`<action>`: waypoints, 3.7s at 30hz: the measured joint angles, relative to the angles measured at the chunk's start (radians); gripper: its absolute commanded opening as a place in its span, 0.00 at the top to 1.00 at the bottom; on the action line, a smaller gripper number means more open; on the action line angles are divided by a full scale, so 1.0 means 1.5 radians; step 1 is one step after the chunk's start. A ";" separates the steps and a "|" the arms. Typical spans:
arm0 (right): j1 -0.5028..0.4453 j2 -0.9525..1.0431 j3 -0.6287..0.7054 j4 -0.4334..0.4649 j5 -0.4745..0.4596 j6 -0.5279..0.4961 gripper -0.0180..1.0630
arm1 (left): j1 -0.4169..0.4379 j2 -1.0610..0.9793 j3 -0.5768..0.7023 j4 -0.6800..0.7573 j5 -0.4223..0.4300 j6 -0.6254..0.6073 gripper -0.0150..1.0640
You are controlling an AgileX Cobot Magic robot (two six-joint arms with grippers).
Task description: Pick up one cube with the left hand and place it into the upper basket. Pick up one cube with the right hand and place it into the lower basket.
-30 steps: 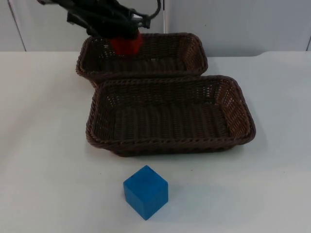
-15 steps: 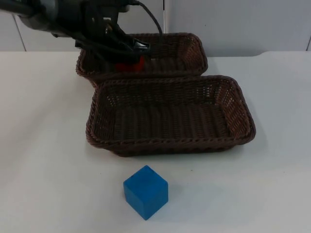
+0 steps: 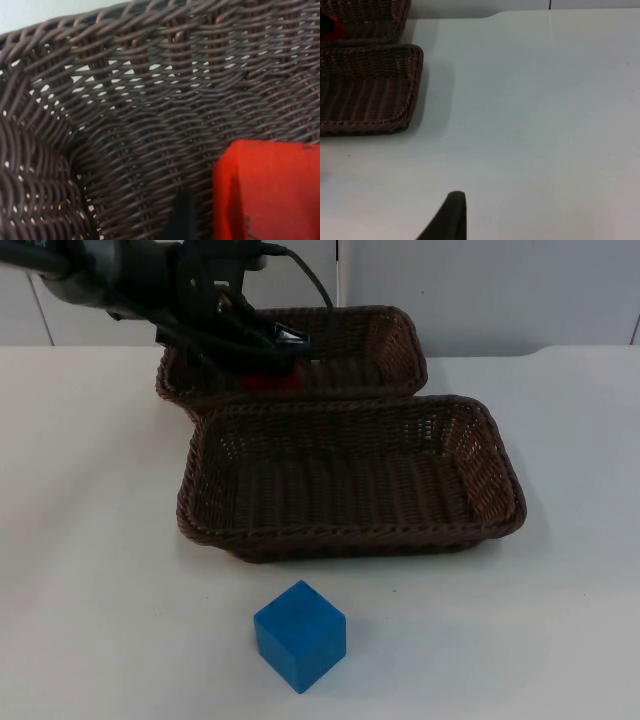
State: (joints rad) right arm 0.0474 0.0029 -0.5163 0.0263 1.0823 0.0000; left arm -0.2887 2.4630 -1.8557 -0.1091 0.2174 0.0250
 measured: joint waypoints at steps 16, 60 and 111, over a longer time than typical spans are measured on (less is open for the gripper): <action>0.000 0.000 0.000 0.000 0.000 0.000 0.01 | 0.000 -0.118 0.000 -0.021 0.136 0.000 0.22; 0.000 0.000 0.000 0.000 0.000 0.000 0.01 | 0.000 -0.724 0.559 0.013 0.008 -0.017 0.22; 0.000 0.000 0.000 0.000 0.000 0.000 0.01 | 0.000 -1.318 0.728 0.073 0.426 -0.017 0.22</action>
State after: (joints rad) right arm 0.0474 0.0029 -0.5163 0.0263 1.0823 0.0000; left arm -0.2887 0.4858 -0.7636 0.0000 0.8568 0.0000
